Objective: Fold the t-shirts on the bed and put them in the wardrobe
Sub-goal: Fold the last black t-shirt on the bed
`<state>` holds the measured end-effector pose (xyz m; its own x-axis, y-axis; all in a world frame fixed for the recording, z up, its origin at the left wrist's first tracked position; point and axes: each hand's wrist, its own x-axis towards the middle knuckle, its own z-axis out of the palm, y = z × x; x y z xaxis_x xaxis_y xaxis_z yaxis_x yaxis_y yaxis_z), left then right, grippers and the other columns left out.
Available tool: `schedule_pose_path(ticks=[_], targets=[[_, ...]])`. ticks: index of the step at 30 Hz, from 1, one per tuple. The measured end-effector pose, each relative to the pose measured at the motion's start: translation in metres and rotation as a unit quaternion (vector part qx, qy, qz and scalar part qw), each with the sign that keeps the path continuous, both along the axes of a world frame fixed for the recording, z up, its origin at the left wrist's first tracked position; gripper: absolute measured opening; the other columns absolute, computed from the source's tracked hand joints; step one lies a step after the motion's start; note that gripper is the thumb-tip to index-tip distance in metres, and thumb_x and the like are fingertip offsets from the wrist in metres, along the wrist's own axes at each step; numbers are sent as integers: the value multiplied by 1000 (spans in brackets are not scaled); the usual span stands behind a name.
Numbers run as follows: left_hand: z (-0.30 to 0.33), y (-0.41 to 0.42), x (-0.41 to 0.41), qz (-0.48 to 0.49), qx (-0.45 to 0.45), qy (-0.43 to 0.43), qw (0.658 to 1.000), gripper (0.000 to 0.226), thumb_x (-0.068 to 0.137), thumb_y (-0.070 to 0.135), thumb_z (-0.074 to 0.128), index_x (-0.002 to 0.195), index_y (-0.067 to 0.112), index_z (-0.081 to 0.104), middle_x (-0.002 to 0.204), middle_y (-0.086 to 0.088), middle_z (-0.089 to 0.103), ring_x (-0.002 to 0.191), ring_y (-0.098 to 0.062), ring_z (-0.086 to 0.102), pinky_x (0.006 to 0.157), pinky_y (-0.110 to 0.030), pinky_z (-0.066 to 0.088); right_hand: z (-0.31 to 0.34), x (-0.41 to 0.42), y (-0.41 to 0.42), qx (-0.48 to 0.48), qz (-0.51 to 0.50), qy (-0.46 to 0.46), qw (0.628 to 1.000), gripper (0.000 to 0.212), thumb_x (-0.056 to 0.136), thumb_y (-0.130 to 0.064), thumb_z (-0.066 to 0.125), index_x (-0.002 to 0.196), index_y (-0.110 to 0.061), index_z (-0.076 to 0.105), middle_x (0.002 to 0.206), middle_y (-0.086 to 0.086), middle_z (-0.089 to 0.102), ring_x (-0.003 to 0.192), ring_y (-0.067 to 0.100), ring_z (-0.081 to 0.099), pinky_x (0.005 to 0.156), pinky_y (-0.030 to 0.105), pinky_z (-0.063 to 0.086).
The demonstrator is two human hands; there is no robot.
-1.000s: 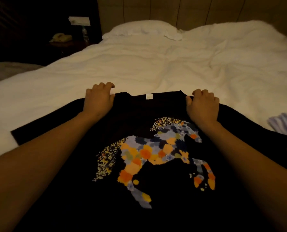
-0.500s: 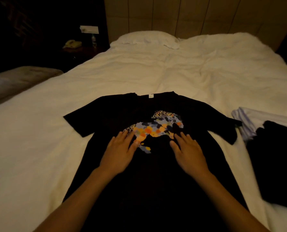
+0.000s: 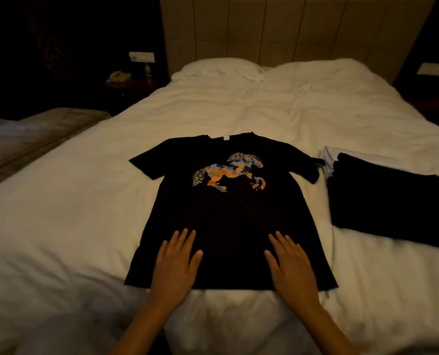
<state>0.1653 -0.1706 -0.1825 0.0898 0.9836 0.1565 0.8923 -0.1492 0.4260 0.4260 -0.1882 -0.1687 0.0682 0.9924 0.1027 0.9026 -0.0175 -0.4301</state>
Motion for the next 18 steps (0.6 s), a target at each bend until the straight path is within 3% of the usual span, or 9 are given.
schedule_pose_path(ticks=[3, 5, 7, 9, 11, 13, 14, 16, 18], targets=[[-5, -28, 4, 3, 2, -48, 999, 106, 79, 83, -11, 150, 20, 37, 157, -2, 33, 148, -17, 19, 118, -30, 4, -6, -9, -37, 25, -27, 59, 998, 64, 90, -52, 31, 141, -18, 52, 148, 1, 48, 140, 19, 39, 116, 31, 21], [-6, -45, 7, 12, -1, -97, 995, 98, 83, 83, 8, 144, 17, 47, 152, -5, 42, 145, -21, 31, 119, -34, 17, -9, -13, -58, 63, -36, 107, 992, 56, 90, -51, 38, 125, -15, 64, 128, 3, 61, 121, 22, 54, 102, 30, 39], [-1, -61, 8, 35, 7, -166, 985, 76, 87, 69, 30, 134, 16, 58, 139, -3, 52, 132, -21, 45, 111, -39, 39, -8, -14, -76, 77, -57, 140, 986, 29, 94, -40, 50, 105, -19, 66, 105, -1, 62, 103, 21, 57, 84, 26, 40], [5, -74, 11, 59, 9, -215, 975, 43, 95, 49, 49, 120, 17, 64, 120, 2, 55, 112, -17, 54, 96, -36, 49, -9, -16, -90, 55, -71, 165, 982, 6, 96, -27, 58, 98, -23, 61, 97, -4, 59, 97, 20, 58, 79, 24, 39], [5, -82, 14, 107, -14, -279, 954, 10, 98, 27, 58, 102, 20, 63, 104, 0, 59, 96, -19, 59, 87, -34, 49, -16, -16, -100, 62, -102, 157, 980, 20, 95, -33, 57, 106, -19, 64, 106, 1, 62, 103, 24, 59, 85, 28, 41], [6, -84, 14, 173, -88, -407, 892, 16, 97, 24, 58, 84, 16, 60, 84, -7, 61, 82, -27, 61, 77, -37, 49, -20, -14, -102, 79, -130, 93, 984, 47, 90, -44, 49, 121, -12, 65, 125, 9, 62, 118, 30, 54, 100, 39, 42], [5, -82, 13, 205, -128, -496, 834, 23, 97, 24, 57, 79, 11, 59, 78, -10, 59, 77, -29, 60, 72, -37, 49, -22, -13, -102, 78, -141, 64, 985, 55, 90, -48, 46, 128, -10, 61, 133, 11, 58, 127, 32, 49, 108, 44, 37], [6, -80, 12, 240, -180, -631, 715, 25, 99, 23, 55, 82, 5, 58, 84, -15, 59, 80, -29, 61, 75, -38, 52, -25, -8, -98, 60, -158, 55, 984, 67, 92, -54, 42, 137, -6, 52, 144, 15, 49, 137, 34, 39, 117, 47, 28], [10, -79, 13, 249, -183, -695, 650, 22, 99, 23, 56, 94, 2, 58, 97, -19, 60, 88, -28, 62, 86, -40, 49, -23, -7, -93, 58, -164, 79, 982, 79, 91, -66, 35, 138, -4, 50, 145, 17, 47, 138, 35, 38, 119, 46, 24]])
